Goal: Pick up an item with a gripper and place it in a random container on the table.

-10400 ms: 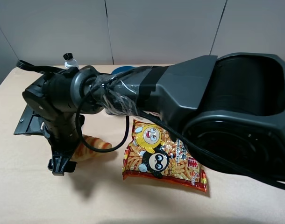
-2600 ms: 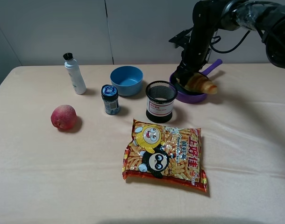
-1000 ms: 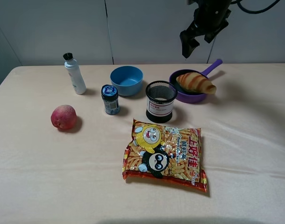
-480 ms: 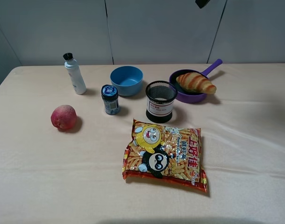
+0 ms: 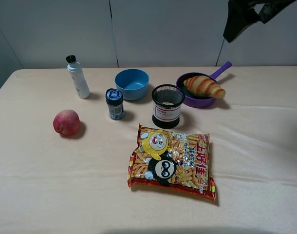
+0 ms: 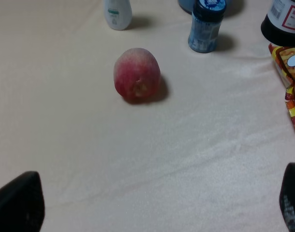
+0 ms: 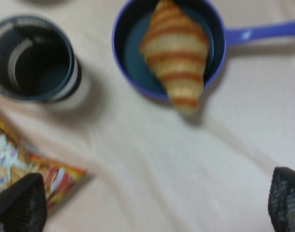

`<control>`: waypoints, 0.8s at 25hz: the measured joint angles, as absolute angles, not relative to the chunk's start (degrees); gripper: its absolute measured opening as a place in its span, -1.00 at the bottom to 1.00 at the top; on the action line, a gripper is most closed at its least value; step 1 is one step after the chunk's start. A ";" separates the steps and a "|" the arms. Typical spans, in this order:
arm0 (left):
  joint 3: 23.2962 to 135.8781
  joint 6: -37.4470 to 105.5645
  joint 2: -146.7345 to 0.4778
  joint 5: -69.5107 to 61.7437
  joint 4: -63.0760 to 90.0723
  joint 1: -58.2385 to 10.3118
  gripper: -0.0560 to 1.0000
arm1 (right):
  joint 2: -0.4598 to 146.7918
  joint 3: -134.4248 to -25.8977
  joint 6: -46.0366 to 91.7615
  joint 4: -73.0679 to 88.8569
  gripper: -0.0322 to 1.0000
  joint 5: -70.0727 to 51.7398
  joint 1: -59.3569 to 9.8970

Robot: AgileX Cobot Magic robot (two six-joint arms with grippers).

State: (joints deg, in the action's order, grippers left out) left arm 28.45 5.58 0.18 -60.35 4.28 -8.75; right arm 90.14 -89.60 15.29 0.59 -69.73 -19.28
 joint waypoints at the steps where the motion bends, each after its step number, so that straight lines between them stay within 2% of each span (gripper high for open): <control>1: 28.45 5.58 0.18 -60.35 4.28 -8.75 0.97 | 88.49 -87.45 14.99 0.53 0.41 -69.73 -19.28; 20: 28.45 5.58 0.18 -60.35 4.28 -8.75 0.97 | 41.18 -52.11 6.05 -4.26 0.41 -69.91 -19.28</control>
State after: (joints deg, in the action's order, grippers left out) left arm 28.45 5.58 0.18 -60.35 4.28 -8.75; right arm 41.18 -52.11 6.05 -4.26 -69.91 -19.28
